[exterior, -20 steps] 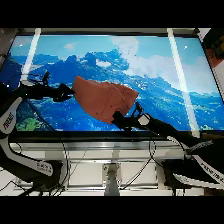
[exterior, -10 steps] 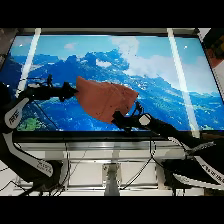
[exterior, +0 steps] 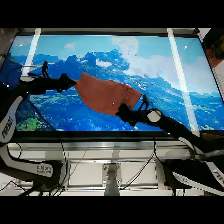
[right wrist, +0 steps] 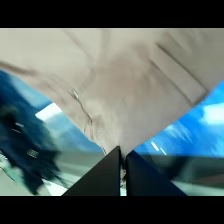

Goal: Fold the clothes and pants, and hang the long-sleeved shirts on hangers.

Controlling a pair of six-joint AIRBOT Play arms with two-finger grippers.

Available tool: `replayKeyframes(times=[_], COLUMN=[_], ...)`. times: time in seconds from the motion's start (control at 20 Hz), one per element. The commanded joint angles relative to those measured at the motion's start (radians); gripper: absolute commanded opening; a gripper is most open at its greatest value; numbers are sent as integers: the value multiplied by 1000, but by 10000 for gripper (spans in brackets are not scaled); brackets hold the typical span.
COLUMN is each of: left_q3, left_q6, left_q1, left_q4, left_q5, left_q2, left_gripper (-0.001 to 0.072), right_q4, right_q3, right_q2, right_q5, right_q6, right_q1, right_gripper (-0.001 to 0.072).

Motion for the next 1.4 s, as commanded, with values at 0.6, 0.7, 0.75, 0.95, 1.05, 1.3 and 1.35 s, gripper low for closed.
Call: replayKeyframes(times=[0.6,0.7,0.75,0.95,1.05,1.3,1.35], left_q3=[187,234,246,251,252,348,390], left_q6=[178,178,179,242,242,245,245], left_q1=[-324,-326,-326,-326,-327,-326,-326], left_q4=[-359,-359,-359,-350,-352,-351,-351], left_q5=[410,470,515,579,579,501,474], left_q2=[416,416,415,392,361,227,193], left_gripper=[4,4,3,3,3,3,3], right_q4=[-306,-306,-306,-303,-303,-303,-303], right_q3=[544,558,560,561,578,750,801], right_q2=[110,86,74,2,-56,-248,-282], right_q5=[264,127,31,-321,-402,-541,-537], right_q6=[-32,-32,-32,-31,-31,-31,-31], right_q1=[-418,-399,-387,-315,-279,-264,-269], right_gripper=[11,12,12,13,12,13,13])
